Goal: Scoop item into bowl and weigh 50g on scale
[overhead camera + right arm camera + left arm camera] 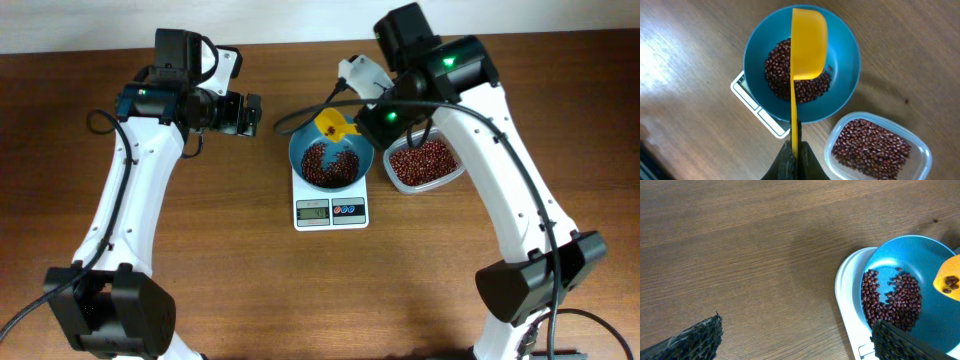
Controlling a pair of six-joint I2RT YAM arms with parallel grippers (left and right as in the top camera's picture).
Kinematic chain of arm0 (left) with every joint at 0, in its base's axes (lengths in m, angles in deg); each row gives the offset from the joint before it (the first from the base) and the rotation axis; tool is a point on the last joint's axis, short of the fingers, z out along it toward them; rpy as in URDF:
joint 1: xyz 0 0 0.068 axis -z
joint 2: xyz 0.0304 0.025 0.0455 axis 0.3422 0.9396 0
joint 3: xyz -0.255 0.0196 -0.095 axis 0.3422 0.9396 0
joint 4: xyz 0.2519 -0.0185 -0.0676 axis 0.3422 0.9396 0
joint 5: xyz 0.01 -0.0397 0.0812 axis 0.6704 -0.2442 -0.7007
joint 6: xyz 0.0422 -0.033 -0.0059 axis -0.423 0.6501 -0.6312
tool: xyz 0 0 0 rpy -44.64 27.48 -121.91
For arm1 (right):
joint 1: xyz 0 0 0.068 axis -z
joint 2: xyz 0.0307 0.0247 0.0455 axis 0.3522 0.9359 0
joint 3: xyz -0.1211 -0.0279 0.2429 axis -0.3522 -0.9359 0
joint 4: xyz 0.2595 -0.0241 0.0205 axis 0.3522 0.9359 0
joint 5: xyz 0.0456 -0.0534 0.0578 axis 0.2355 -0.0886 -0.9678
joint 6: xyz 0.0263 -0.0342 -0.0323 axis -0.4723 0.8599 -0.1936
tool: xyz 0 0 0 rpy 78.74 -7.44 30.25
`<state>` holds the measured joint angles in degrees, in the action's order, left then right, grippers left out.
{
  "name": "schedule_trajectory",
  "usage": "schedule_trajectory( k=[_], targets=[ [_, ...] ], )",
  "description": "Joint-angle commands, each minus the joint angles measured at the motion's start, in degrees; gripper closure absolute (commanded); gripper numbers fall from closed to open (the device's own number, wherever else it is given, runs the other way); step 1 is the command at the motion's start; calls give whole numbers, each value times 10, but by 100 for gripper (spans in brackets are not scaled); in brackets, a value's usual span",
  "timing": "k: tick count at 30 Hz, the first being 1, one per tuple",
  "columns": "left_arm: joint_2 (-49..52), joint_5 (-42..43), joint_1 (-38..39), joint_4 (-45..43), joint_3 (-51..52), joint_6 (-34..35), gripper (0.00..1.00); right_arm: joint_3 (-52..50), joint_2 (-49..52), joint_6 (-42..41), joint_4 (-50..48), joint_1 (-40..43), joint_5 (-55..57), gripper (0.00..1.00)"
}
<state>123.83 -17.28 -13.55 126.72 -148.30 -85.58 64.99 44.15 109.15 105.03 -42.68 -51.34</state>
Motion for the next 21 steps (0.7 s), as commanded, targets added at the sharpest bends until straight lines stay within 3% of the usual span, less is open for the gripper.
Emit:
schedule_trajectory(
  k=[1,21],
  targets=[
    [-10,6,0,1,-11,-11,1,10,-7,-3,-2,-1,31,96],
    [-10,6,0,1,-11,-11,1,3,0,-3,-4,-8,18,96]
  ],
)
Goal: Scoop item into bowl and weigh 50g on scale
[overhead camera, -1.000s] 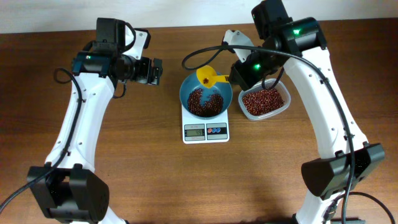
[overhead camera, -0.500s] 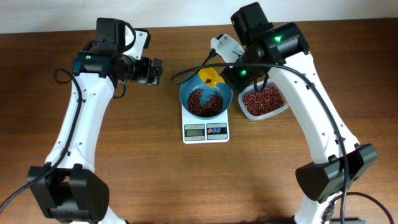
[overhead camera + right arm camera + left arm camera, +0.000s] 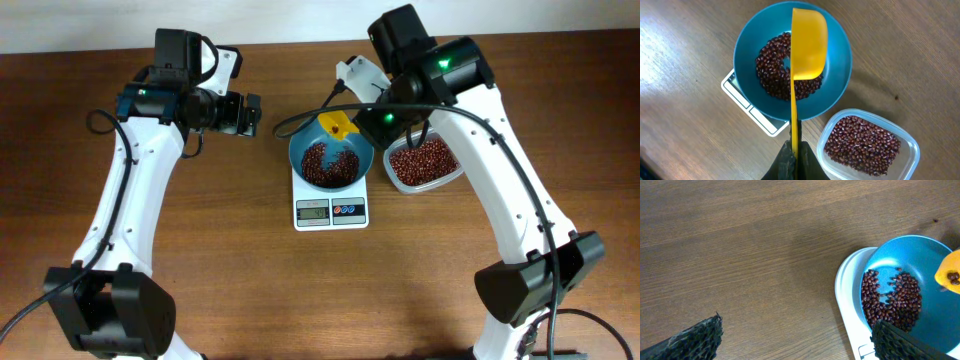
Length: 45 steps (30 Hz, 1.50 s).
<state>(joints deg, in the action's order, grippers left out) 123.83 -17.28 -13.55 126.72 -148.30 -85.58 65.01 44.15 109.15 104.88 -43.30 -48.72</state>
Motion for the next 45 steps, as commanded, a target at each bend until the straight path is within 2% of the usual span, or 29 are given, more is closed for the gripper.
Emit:
schedule_trajectory(
  k=[1,6,11,17,26,31,35,45],
  targets=[
    [-10,6,0,1,-11,-11,1,3,-1,-3,-6,-2,-16,96],
    [-10,6,0,1,-11,-11,1,10,-1,-3,-2,20,-115,96],
    [-10,6,0,1,-11,-11,1,9,-1,-3,23,78,-206,96],
    [-10,6,0,1,-11,-11,1,9,-1,-3,32,116,-225,96],
    [-10,6,0,1,-11,-11,1,9,-1,-3,27,118,-224,96],
    [-10,6,0,1,-11,-11,1,10,-11,-26,37,124,-183,96],
    [-10,6,0,1,-11,-11,1,10,-42,-27,68,173,-179,96],
    [-10,6,0,1,-11,-11,1,-9,-49,-81,115,228,55,96]
  ],
)
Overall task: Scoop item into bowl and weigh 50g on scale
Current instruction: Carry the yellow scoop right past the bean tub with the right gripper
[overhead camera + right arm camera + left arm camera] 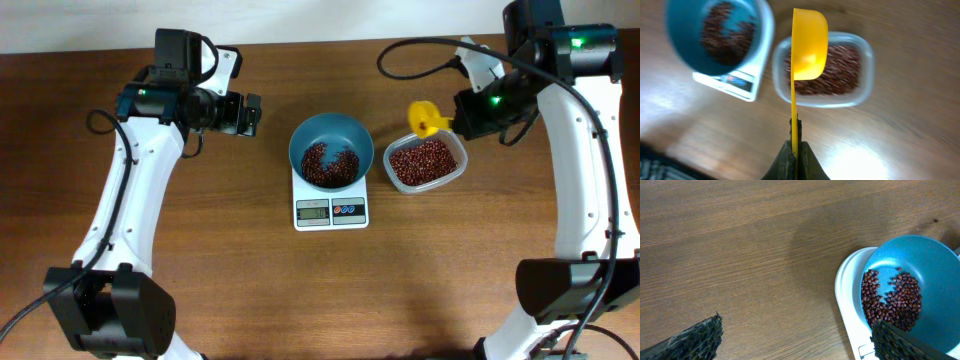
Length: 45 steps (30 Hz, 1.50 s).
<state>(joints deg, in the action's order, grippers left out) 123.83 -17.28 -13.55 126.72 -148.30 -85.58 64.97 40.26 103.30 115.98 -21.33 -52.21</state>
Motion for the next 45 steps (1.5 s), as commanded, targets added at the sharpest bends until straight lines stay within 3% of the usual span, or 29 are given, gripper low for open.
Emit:
schedule_trajectory(
  k=[1,9,20,27,31,32,34,36,38,41,45],
  targets=[
    [-10,6,0,1,-11,-11,1,-15,-10,-22,8,12,98,96],
    [-10,6,0,1,-11,-11,1,-98,-10,-24,-20,3,155,96],
    [-10,6,0,1,-11,-11,1,-104,-9,-35,-77,-81,265,96],
    [-10,6,0,1,-11,-11,1,-108,-9,-35,-74,-101,258,96],
    [-10,6,0,1,-11,-11,1,-108,-9,-37,-54,-101,200,96],
    [-10,6,0,1,-11,-11,1,-108,-9,-37,-49,-101,173,93],
    [-10,6,0,1,-11,-11,1,-111,-9,-37,-42,-101,135,60],
    [-10,6,0,1,-11,-11,1,-111,-9,-43,-29,-101,132,42],
    [-10,6,0,1,-11,-11,1,-111,-10,-46,-16,-101,137,10],
    [-10,6,0,1,-11,-11,1,-111,-10,-88,-14,-101,184,6],
    [-10,6,0,1,-11,-11,1,-111,-10,-90,-18,-101,144,5]
  ],
)
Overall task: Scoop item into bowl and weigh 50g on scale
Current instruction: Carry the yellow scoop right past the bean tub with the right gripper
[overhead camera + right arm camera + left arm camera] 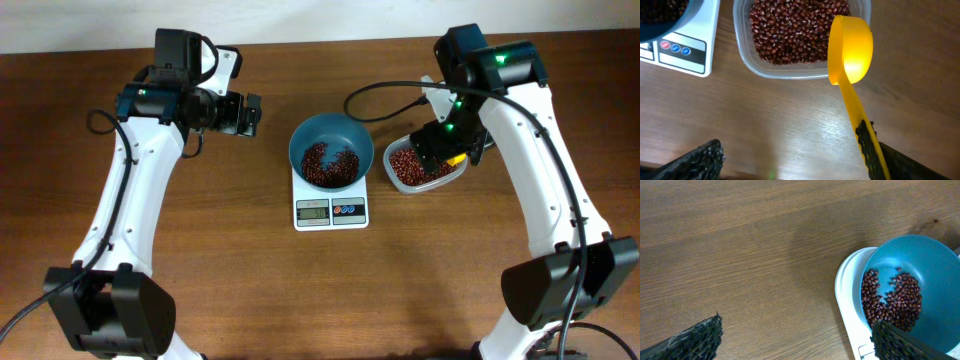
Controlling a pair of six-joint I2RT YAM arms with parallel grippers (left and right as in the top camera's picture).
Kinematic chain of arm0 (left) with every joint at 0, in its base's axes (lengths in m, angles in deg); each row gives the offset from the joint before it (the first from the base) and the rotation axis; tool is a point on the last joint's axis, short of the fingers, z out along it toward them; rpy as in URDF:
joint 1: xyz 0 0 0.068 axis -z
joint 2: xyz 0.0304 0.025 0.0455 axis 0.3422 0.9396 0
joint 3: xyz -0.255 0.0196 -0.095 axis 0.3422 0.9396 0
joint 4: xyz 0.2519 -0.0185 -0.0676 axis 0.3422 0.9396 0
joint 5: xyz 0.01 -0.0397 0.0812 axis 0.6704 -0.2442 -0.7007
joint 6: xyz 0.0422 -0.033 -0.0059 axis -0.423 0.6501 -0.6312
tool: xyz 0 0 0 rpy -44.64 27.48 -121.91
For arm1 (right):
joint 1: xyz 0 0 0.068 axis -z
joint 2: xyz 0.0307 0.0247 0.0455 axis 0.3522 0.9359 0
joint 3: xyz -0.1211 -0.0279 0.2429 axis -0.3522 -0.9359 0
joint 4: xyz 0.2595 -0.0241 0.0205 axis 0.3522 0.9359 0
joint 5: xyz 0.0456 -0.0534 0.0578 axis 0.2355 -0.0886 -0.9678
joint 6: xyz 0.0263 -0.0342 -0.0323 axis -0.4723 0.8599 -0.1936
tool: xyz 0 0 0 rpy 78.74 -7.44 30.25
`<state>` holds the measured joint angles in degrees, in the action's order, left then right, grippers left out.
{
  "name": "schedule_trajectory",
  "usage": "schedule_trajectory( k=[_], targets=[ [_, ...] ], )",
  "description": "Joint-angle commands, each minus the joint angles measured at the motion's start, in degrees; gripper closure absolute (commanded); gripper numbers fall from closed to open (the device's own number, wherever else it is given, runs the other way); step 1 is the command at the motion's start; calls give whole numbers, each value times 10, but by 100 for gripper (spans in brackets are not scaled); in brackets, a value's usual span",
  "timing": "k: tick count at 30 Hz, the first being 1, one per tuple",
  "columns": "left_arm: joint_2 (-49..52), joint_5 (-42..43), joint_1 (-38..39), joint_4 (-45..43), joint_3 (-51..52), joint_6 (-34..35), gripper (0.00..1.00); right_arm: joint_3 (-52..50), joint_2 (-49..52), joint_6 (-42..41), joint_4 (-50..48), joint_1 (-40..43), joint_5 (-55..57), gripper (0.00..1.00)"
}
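Note:
The blue bowl (331,150) with a layer of red beans stands on the white scale (331,211); both also show in the left wrist view, the bowl (920,270) and the scale (847,295). To its right is the clear container (392,178) of red beans (790,30). The yellow scoop (850,50), its cup empty, lies by the container's rim, handle alongside one finger (900,162) of my right gripper (790,165), which is open. My left gripper (250,115) hangs open left of the bowl, holding nothing.
The scale's display and buttons (675,47) face the front edge. Bare wooden table (320,290) surrounds the scale and container. The right arm's cable (375,95) loops above the bowl's right side.
My right gripper held the scoop up over the bean container; now it is low at the container's edge, jaws wide open, with the scoop lying free beside one finger. The left arm has not moved.
The scoop, held in my right gripper, was over the blue bowl with a few beans in it at the first two moments. Then it was held empty above the bean container. Now it lies released by the container. The left gripper stayed open and still.

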<state>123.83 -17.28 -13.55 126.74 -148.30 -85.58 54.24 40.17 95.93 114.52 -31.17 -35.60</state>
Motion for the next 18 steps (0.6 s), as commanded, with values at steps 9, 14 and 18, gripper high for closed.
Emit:
schedule_trajectory(
  k=[9,14,18],
  targets=[
    [-10,6,0,1,-11,-11,1,-9,-13,-139,23,0,73,8],
    [-10,6,0,1,-11,-11,1,-11,-40,-134,23,63,-44,8],
    [-10,6,0,1,-11,-11,1,-98,-103,-90,-1,193,-172,12]
  ],
)
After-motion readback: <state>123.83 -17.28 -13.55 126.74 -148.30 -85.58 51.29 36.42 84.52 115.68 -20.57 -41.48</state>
